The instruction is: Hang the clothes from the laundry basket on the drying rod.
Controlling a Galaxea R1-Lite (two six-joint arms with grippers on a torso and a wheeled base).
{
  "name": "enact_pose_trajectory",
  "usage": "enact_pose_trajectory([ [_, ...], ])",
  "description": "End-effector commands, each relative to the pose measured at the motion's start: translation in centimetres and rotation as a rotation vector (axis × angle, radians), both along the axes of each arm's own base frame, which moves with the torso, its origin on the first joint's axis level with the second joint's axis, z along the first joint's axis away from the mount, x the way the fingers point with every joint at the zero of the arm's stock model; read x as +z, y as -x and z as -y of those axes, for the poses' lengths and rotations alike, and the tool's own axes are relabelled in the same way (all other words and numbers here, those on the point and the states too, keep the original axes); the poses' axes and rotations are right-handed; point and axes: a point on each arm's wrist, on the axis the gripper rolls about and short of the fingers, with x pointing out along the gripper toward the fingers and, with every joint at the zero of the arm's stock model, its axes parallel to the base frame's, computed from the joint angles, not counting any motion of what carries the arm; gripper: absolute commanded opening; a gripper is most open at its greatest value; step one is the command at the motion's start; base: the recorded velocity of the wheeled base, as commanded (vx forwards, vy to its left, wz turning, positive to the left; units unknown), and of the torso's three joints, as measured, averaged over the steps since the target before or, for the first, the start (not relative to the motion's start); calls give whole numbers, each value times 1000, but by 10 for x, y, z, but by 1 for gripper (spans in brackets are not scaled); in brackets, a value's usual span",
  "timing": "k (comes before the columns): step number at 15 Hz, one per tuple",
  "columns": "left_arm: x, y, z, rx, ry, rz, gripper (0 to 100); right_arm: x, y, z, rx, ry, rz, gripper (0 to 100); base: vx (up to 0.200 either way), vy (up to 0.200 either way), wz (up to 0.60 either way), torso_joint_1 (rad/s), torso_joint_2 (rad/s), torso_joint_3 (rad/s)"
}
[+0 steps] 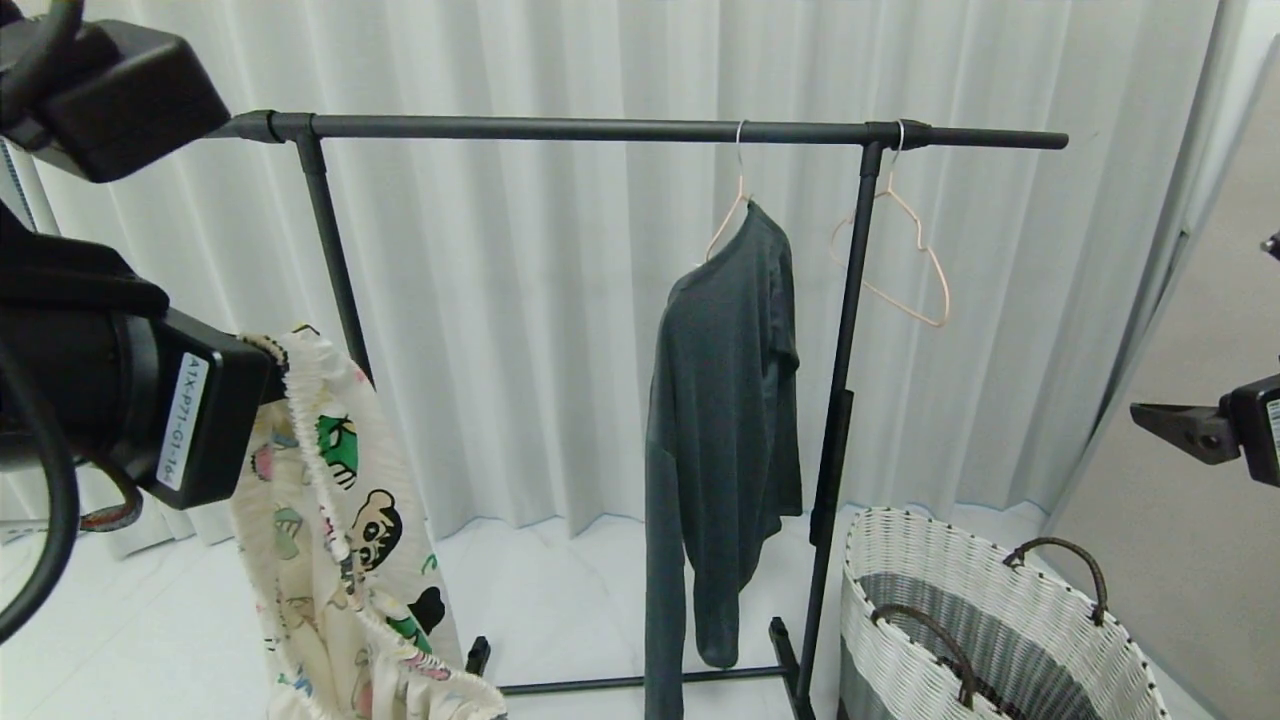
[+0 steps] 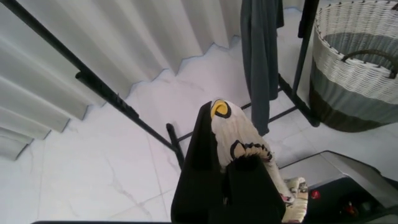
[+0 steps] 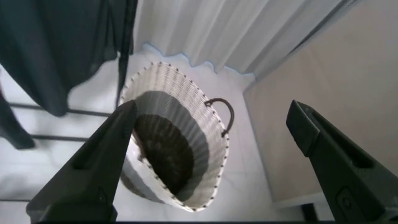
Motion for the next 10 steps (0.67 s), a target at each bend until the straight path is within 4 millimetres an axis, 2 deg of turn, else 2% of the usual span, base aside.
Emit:
enact_pose_trajectory([
  [1, 2, 5, -4, 9, 4, 14, 0, -1, -1, 0, -3, -4, -5, 100, 0, 0, 0, 217, -452, -232],
  [5, -2, 4, -6, 67, -44, 33, 0, -1, -1, -1, -4, -6, -4, 100, 0, 0, 0, 113, -460, -239],
  [10, 0, 4, -6, 64, -51, 40, 0, -1, -1, -1, -7, -13, -3, 100, 0, 0, 0, 325, -476, -245],
])
